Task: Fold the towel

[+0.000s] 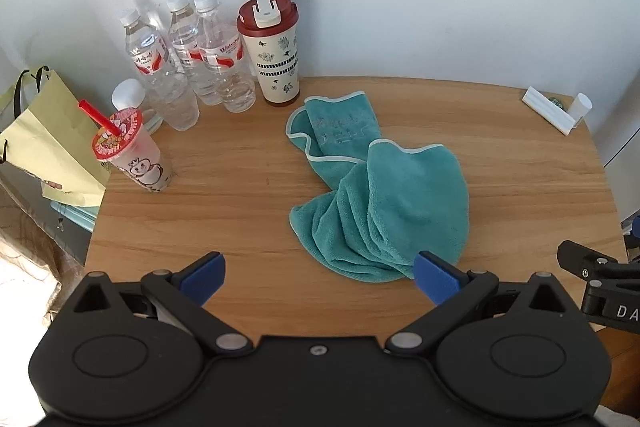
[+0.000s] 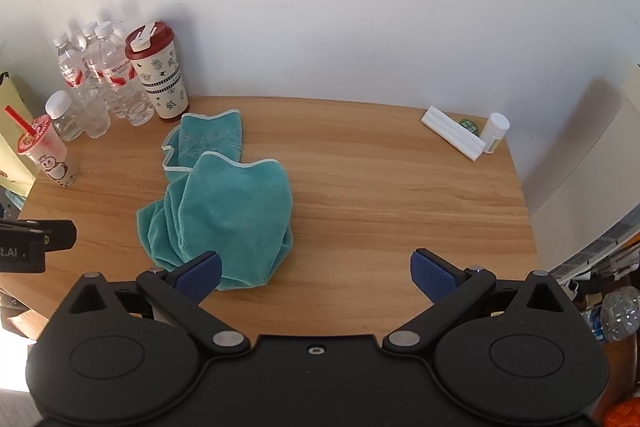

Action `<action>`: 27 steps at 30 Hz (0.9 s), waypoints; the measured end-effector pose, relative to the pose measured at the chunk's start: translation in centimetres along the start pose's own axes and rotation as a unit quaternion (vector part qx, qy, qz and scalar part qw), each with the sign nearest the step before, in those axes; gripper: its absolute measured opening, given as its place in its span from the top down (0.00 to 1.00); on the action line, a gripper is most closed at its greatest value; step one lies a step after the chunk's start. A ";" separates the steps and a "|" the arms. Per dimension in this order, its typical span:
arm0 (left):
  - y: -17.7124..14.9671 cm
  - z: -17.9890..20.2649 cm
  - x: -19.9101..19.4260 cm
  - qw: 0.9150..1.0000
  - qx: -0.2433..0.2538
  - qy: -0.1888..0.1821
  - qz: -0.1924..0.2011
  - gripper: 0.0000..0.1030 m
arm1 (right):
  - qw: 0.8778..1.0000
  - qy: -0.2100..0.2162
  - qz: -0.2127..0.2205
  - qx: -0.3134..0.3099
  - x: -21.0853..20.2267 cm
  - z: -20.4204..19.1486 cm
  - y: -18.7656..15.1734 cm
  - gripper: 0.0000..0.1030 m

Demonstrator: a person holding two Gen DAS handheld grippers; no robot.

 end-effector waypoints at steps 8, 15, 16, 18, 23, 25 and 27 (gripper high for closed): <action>0.7 0.3 -0.2 1.000 0.006 0.009 -0.001 0.00 | 1.000 0.000 0.012 0.005 -0.4 0.7 0.6 0.01; 1.8 0.1 -0.5 1.000 0.003 0.002 -0.007 0.00 | 1.000 -0.002 0.003 0.008 0.7 0.9 1.2 0.01; 1.9 0.0 -0.5 1.000 0.002 0.002 -0.007 0.00 | 1.000 -0.003 0.002 0.009 0.8 0.9 1.2 0.01; 1.9 -0.1 -0.3 1.000 0.003 0.001 -0.011 0.00 | 1.000 -0.002 -0.002 0.011 0.9 0.8 1.0 0.01; 1.8 -0.1 0.1 1.000 0.005 0.002 -0.015 0.00 | 1.000 -0.004 -0.004 0.014 0.9 0.7 0.6 0.01; 1.8 -0.1 0.2 1.000 0.004 0.003 -0.015 0.00 | 1.000 -0.005 -0.004 0.016 0.9 0.8 0.5 0.01; 1.9 -0.1 0.2 1.000 0.003 0.002 -0.015 0.00 | 1.000 -0.006 -0.006 0.016 0.9 0.8 0.8 0.01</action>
Point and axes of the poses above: each gripper's, at about its wrist camera, not at the fingertips, and x roughly the way its jaws point, z to its right, y to its top, the point moved 1 cm from there along x, roughly the way its jaws point
